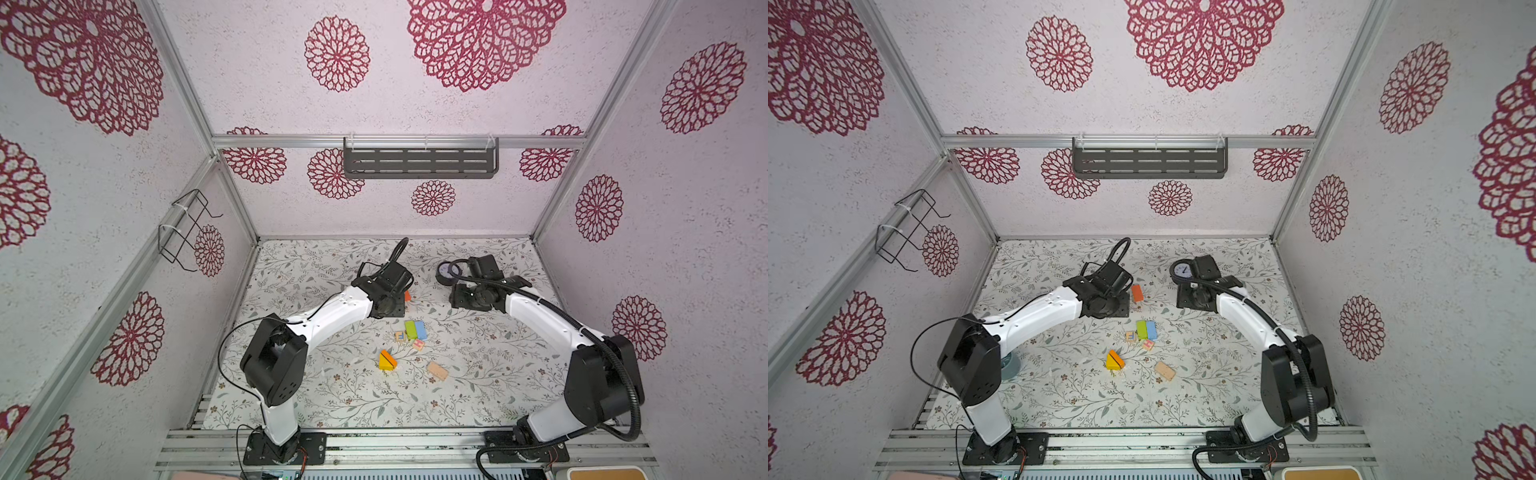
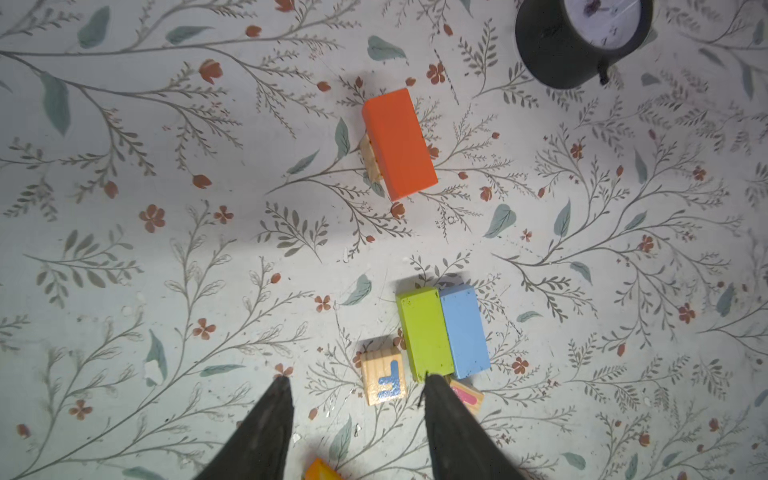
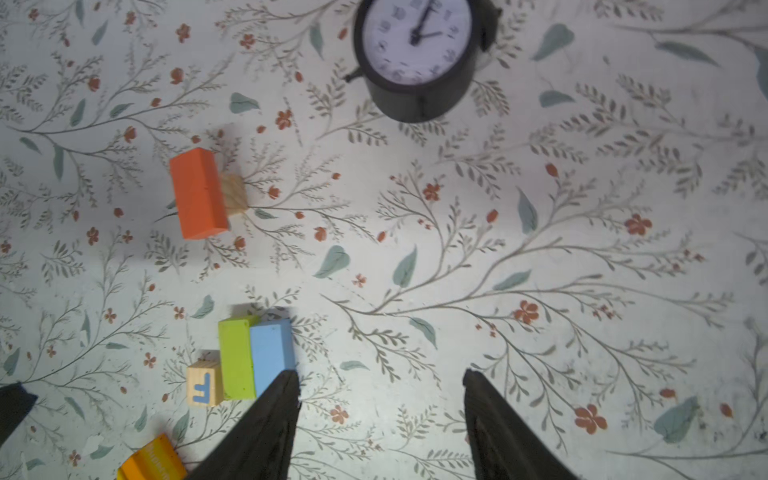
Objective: Build the wood block tower
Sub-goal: 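Withdraw the right gripper beside the clock while the left arm reaches to the pile, then lower the left gripper and close it on the green block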
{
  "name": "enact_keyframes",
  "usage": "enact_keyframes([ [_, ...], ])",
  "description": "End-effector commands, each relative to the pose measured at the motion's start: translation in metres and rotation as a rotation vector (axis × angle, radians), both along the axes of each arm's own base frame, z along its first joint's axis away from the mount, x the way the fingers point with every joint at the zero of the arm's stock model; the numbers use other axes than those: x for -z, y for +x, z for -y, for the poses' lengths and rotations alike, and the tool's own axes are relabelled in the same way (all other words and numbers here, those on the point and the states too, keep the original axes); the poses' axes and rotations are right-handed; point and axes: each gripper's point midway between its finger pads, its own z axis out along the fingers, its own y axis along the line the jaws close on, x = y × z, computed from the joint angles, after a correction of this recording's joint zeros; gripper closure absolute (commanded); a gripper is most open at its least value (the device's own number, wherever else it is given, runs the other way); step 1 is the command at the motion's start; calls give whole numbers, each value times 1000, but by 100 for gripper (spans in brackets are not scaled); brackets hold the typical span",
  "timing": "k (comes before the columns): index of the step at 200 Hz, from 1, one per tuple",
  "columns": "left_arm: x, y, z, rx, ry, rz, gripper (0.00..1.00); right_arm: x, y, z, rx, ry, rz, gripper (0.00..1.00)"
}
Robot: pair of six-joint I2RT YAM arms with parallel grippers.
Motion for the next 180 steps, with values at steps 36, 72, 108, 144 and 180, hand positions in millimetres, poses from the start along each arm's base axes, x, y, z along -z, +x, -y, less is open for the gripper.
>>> enact_keyframes([
  [36,38,-3,38,7,54,-62,39,-4,-3,16,35,88,60,33],
  [72,54,-4,47,-9,52,-86,37,-8,-3,18,46,97,81,33],
  [108,66,-8,49,-22,53,-100,38,-8,-1,17,51,117,85,33],
  [144,77,-10,49,-23,63,-115,38,-4,-2,18,51,116,78,33],
  [180,85,-11,44,-27,107,-129,39,-3,-4,20,54,108,81,33],
])
